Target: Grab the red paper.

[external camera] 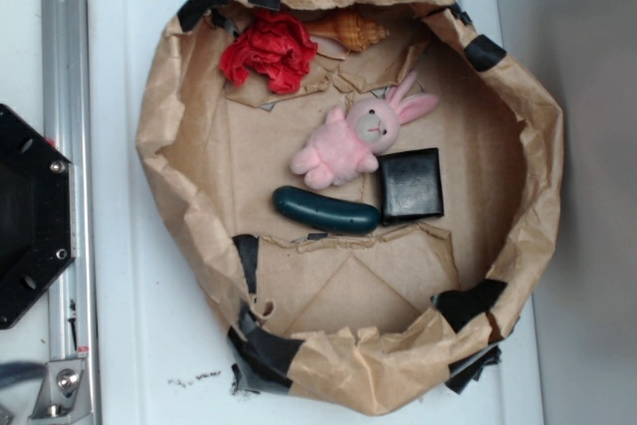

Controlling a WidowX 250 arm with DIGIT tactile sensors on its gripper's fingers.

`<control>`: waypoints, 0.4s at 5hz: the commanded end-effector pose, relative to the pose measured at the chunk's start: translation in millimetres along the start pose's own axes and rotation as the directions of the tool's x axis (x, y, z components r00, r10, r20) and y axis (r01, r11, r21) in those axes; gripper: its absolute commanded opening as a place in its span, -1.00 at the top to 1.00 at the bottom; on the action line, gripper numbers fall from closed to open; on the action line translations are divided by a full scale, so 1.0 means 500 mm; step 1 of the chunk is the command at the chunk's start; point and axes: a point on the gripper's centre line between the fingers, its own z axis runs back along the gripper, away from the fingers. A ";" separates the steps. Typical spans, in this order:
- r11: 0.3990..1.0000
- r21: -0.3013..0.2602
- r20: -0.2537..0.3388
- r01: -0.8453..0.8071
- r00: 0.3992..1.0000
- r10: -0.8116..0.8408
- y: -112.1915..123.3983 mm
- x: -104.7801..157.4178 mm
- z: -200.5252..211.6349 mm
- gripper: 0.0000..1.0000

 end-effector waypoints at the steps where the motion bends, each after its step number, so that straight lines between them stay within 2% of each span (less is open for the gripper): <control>1: 1.000 0.000 0.000 0.000 1.000 0.000 0.000 0.000 0.000 -1.00; 2: 0.981 -0.003 0.244 0.195 0.951 -0.189 0.035 0.095 -0.063 -1.00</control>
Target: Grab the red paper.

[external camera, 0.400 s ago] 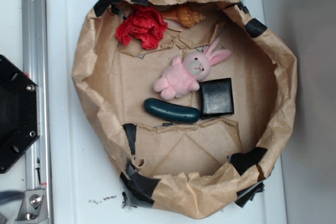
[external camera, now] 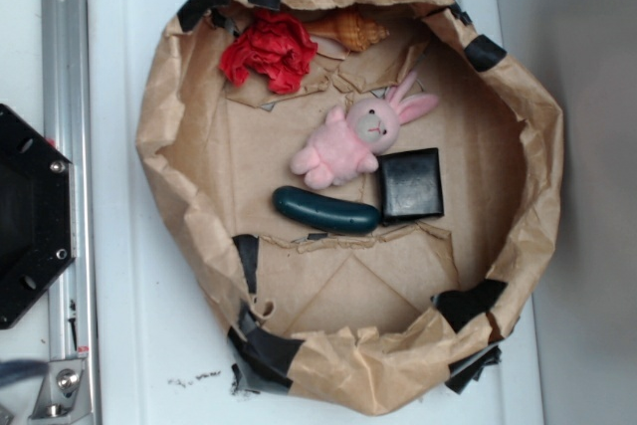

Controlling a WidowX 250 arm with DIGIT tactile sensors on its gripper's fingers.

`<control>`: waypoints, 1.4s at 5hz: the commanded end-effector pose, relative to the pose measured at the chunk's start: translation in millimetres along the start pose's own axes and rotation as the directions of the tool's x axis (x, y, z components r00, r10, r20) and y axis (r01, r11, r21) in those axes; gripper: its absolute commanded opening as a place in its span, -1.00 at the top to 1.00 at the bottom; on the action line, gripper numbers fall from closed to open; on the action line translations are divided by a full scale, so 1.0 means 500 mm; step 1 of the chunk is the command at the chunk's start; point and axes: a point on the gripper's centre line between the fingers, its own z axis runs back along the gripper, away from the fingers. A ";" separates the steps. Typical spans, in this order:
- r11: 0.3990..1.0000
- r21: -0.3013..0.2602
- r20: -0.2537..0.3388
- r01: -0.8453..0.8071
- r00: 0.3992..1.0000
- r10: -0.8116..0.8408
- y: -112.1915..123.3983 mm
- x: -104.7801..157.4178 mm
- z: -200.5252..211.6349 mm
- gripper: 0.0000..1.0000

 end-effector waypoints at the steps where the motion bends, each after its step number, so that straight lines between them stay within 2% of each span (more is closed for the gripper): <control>1: 0.972 0.123 0.338 0.200 0.913 -0.231 0.051 0.192 -0.117 -1.00; 2: 0.969 0.097 0.284 0.226 0.927 -0.245 0.068 0.257 -0.201 -1.00; 3: 0.965 0.124 0.204 0.229 0.946 -0.251 0.086 0.269 -0.261 -1.00; 4: 0.898 0.296 0.058 0.327 0.932 -0.358 0.153 0.227 -0.296 -1.00; 5: 0.859 0.350 -0.036 0.374 0.922 -0.386 0.221 0.186 -0.309 -1.00; 7: 0.859 0.350 -0.036 0.374 0.922 -0.386 0.221 0.186 -0.309 -1.00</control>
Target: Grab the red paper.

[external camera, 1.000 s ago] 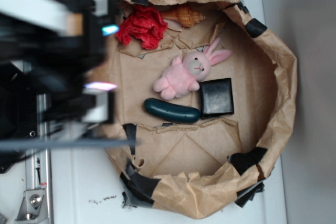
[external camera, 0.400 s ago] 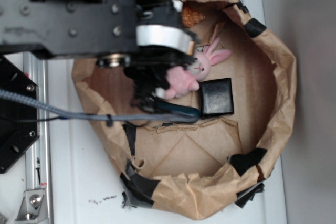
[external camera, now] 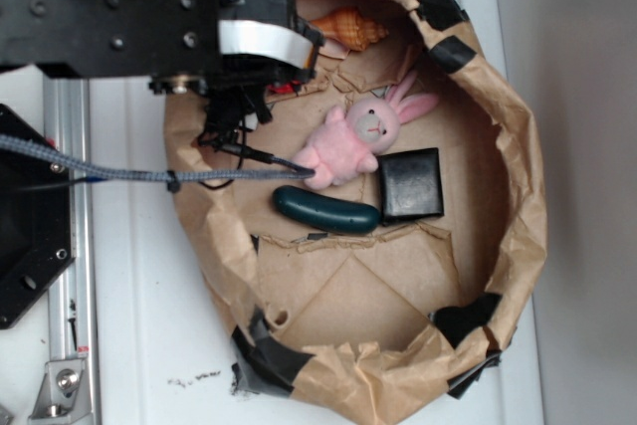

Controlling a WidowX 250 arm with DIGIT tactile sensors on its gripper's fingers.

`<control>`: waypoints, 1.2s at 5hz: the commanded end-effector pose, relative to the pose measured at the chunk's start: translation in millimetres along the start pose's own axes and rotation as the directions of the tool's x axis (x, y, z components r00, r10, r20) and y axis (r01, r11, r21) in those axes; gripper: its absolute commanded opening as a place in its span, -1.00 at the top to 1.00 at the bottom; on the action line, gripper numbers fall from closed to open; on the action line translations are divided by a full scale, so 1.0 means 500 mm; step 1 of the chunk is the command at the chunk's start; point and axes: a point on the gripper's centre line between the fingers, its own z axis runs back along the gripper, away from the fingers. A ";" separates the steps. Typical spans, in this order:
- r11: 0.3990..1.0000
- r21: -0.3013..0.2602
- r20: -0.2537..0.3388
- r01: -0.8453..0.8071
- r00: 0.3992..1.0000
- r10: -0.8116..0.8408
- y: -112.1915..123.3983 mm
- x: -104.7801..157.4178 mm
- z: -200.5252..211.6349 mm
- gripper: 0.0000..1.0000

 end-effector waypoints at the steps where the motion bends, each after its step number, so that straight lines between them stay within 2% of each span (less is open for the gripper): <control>1: 1.000 0.021 0.018 -0.013 1.000 0.013 0.026 -0.003 0.013 -1.00; 4: 1.000 0.021 0.018 -0.013 1.000 0.013 0.026 -0.003 0.013 -1.00; 5: 0.997 0.014 0.070 0.081 0.994 -0.081 0.005 0.014 0.038 -1.00; 6: 0.990 -0.019 0.069 0.143 0.988 -0.141 -0.016 0.017 0.047 -1.00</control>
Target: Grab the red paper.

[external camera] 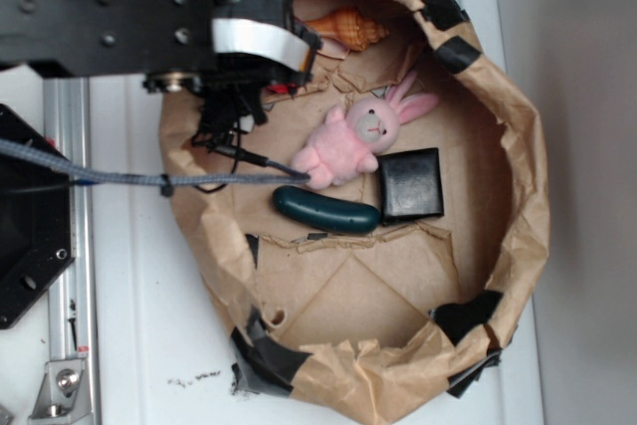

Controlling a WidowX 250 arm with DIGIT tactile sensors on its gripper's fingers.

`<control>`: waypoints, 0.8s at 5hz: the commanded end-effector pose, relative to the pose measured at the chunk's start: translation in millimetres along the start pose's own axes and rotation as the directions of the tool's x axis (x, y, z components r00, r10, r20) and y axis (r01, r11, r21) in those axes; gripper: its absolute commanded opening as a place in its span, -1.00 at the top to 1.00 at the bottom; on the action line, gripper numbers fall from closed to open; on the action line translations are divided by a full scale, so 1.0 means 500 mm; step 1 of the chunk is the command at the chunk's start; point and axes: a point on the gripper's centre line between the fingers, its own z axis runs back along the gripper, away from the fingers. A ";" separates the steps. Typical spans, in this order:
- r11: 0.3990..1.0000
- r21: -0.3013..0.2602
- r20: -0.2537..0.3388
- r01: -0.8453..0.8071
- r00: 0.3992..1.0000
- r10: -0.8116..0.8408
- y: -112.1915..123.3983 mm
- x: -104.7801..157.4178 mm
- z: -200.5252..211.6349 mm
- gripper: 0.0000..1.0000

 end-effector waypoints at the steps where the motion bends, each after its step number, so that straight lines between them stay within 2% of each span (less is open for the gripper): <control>1: 0.993 -0.004 0.038 0.117 0.992 -0.117 -0.035 0.019 0.041 -1.00; 2: 0.988 -0.050 0.055 0.149 0.988 -0.146 -0.055 0.046 0.003 -1.00; 3: 0.991 -0.013 0.049 0.136 0.990 -0.136 -0.043 0.055 -0.027 -1.00; 4: 0.993 0.028 0.080 0.114 0.990 -0.116 -0.005 0.054 -0.075 -1.00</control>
